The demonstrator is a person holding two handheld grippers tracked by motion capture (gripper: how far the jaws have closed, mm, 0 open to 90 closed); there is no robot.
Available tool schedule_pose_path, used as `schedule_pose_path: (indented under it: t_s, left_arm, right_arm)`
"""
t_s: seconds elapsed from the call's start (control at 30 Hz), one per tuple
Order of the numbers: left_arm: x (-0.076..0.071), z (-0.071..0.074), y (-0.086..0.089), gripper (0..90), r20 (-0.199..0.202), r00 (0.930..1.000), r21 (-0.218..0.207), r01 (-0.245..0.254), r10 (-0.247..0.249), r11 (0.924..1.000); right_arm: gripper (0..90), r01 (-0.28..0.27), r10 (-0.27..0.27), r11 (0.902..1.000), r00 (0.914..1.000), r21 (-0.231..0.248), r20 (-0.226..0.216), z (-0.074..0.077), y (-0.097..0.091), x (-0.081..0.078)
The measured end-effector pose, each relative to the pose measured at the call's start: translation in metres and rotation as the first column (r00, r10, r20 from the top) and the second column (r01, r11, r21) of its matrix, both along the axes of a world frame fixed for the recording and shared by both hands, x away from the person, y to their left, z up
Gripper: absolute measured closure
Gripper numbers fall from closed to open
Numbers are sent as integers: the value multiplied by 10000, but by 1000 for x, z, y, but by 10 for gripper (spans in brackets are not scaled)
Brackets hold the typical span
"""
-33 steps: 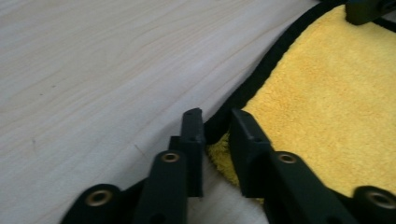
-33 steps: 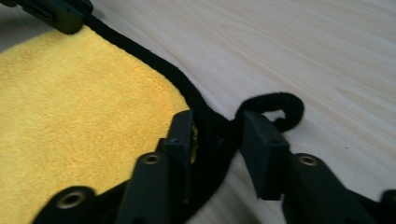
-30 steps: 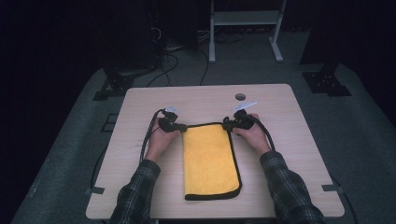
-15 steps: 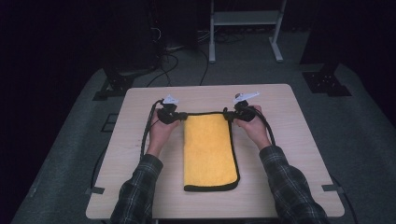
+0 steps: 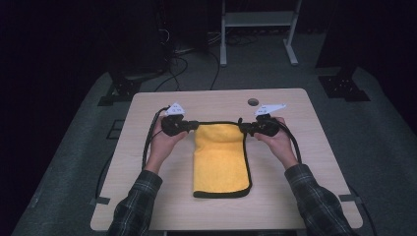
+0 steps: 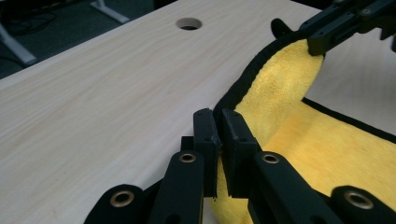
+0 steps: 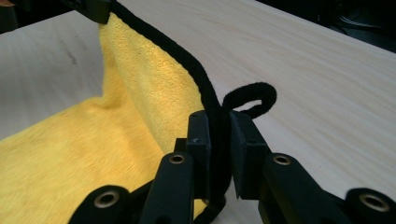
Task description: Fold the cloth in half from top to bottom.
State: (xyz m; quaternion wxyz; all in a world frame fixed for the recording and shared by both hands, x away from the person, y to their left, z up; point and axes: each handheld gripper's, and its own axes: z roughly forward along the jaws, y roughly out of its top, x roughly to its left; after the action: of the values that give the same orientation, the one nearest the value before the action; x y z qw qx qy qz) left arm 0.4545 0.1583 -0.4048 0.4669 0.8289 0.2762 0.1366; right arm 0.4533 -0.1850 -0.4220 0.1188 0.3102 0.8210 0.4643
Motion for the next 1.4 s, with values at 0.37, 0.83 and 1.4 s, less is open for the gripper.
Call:
schedule_pose_path:
  t_s: [0.37, 0.83, 1.4]
  left_arm:
    - [-39, -8, 5, 851, -293, 9962, 167, 824, -819, 9965]
    - [-80, -21, 10, 851, -1254, 9833, -219, 1299, -1316, 9913]
    - [-121, -25, 9, 851, -1391, 9745, 44, 1784, -1760, 9840]
  right_arm:
    - [781, -777, 776, 9965, 9970, -296, -45, -9, -1, -36]
    - [780, -1387, 1385, 9903, 9893, -19, -465, -17, -7, -74]
    - [774, -1889, 1885, 9820, 9812, -62, -425, -18, -12, -119]
